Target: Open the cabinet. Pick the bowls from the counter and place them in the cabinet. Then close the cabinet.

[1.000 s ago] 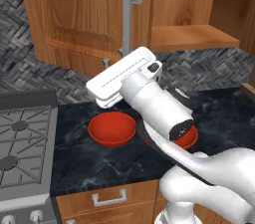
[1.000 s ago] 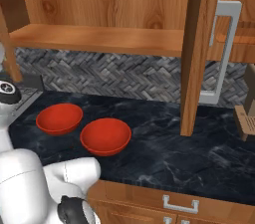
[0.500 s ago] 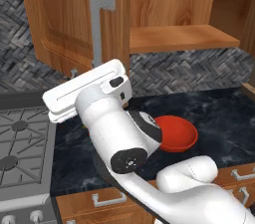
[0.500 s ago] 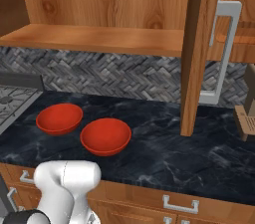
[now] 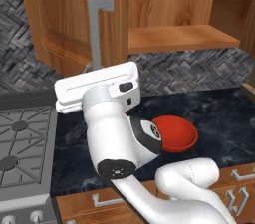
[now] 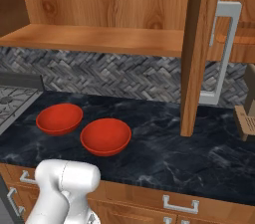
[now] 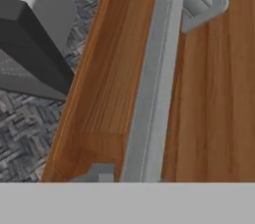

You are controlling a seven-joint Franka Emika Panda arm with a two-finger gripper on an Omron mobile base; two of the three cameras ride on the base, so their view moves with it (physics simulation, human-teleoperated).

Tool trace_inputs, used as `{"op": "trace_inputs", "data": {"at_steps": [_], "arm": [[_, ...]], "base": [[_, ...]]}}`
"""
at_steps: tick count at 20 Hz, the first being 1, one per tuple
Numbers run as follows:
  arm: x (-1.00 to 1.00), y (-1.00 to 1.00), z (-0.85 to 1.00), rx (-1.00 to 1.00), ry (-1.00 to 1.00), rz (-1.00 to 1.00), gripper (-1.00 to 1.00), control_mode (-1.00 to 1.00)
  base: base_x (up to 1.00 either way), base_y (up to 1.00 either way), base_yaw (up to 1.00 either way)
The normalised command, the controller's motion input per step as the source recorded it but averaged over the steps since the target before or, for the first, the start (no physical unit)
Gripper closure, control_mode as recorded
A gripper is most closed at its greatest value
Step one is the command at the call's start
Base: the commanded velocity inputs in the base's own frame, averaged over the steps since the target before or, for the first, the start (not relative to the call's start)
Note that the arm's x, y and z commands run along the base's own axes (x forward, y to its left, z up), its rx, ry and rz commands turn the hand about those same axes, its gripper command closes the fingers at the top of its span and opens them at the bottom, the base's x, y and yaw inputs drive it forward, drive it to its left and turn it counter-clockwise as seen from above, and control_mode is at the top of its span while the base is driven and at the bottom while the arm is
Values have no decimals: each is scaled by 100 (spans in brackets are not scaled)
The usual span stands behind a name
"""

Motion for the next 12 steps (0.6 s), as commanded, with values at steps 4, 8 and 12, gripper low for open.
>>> {"op": "trace_inputs", "data": {"at_steps": [4, 8, 12], "arm": [[-100, -11, 30, 17, -35, -10, 100, -100], [-100, -27, 41, 18, -32, -9, 100, -100], [-100, -35, 46, 16, -20, -2, 100, -100]], "base": [[0, 0, 0], [0, 0, 0], [0, 0, 0]]}}
